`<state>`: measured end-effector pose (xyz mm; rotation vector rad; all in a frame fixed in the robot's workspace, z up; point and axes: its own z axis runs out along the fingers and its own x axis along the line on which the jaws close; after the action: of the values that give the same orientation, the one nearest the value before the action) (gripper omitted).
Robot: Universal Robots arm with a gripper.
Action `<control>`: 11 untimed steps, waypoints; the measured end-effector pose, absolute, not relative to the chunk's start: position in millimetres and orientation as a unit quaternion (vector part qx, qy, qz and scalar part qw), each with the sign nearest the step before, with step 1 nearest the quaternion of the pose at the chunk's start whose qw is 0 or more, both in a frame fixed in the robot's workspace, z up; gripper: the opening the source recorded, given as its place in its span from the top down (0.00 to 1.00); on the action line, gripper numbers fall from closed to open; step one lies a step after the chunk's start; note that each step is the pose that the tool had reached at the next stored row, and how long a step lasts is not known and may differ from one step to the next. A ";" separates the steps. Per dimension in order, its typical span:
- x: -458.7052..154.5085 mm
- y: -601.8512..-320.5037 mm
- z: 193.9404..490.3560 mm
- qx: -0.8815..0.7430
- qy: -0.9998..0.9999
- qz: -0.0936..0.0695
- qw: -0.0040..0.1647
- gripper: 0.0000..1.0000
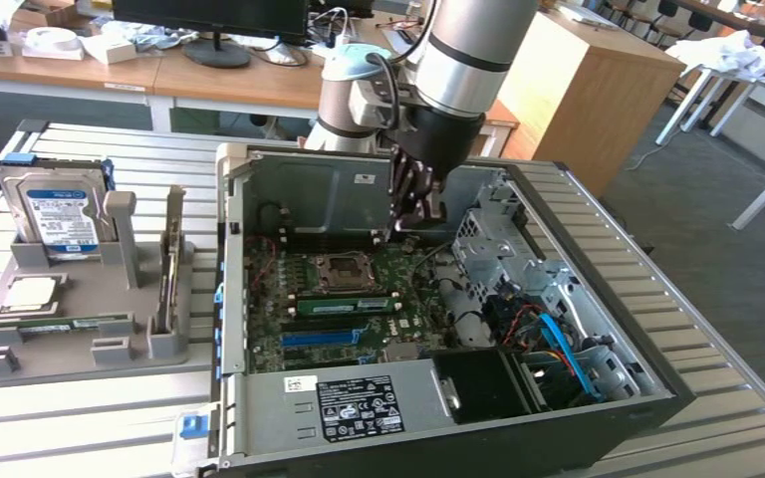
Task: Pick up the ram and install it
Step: 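Press down the ram until it locks into place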
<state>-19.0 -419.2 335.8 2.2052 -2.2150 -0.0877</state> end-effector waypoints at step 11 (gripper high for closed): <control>-2.6 -419.2 335.7 0.705 -0.708 -0.028 0.007 0.90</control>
<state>-2.6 -419.2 335.7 2.2052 -2.2151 -0.0879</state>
